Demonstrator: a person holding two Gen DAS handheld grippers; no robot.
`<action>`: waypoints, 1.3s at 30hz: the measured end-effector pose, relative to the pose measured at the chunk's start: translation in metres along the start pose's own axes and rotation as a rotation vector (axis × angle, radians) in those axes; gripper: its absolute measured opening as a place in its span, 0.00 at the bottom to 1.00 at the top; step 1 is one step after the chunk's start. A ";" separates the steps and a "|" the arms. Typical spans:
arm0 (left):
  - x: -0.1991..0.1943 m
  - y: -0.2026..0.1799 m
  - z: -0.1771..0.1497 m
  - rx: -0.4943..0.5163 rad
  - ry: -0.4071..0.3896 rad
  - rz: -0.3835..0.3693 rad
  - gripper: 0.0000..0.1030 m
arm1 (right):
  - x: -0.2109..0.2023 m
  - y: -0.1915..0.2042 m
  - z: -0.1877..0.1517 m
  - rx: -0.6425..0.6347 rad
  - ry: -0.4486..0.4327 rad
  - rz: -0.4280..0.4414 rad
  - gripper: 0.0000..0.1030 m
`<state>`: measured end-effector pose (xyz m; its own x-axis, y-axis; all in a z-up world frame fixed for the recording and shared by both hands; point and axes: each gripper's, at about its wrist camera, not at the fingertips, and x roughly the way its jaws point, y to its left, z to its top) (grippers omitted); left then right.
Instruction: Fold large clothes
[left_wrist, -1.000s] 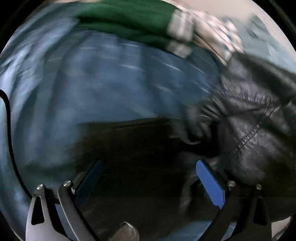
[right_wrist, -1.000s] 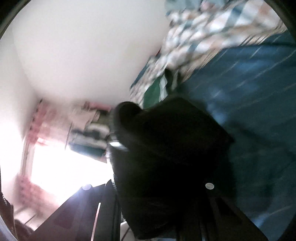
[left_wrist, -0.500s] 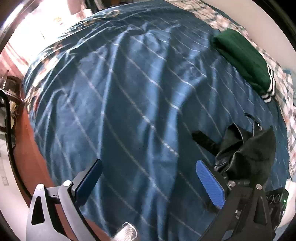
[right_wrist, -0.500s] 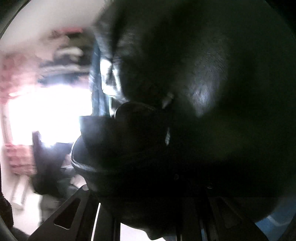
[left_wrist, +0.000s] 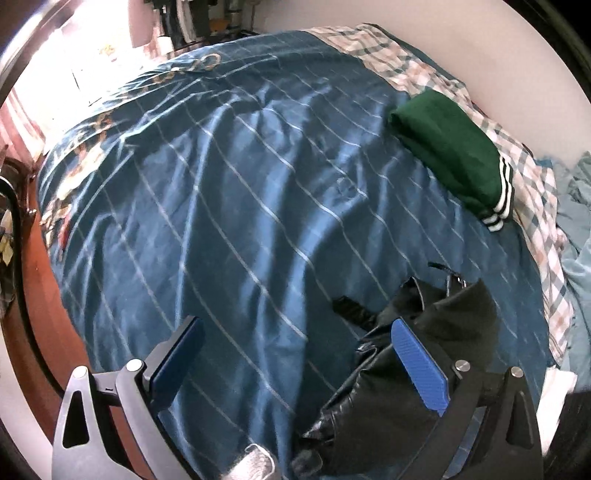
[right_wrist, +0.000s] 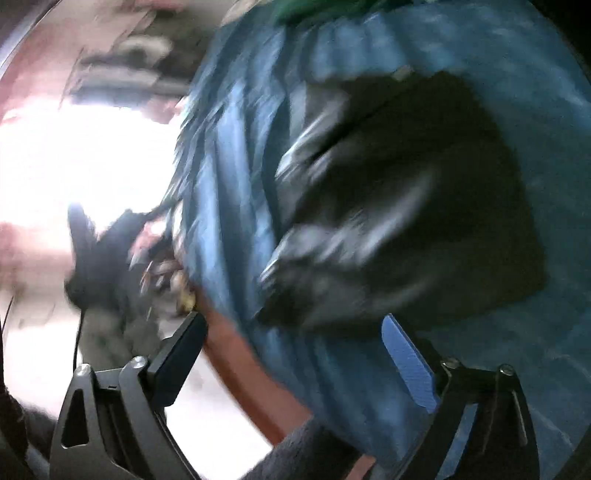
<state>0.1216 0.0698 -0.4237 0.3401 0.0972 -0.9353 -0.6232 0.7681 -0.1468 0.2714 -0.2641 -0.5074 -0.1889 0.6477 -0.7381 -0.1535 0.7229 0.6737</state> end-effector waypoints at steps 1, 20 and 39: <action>0.004 -0.003 -0.003 0.008 0.004 0.009 1.00 | -0.004 -0.007 0.009 0.012 -0.024 -0.017 0.58; 0.091 -0.114 -0.011 0.183 0.039 0.068 1.00 | 0.004 -0.075 0.104 0.149 -0.017 -0.086 0.37; 0.044 -0.006 -0.080 -0.114 0.148 0.019 1.00 | 0.094 -0.158 0.121 0.066 0.089 0.249 0.77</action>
<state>0.0839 0.0182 -0.4895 0.2254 0.0099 -0.9742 -0.7068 0.6899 -0.1565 0.3955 -0.2878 -0.6875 -0.2975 0.7859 -0.5420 -0.0290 0.5600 0.8280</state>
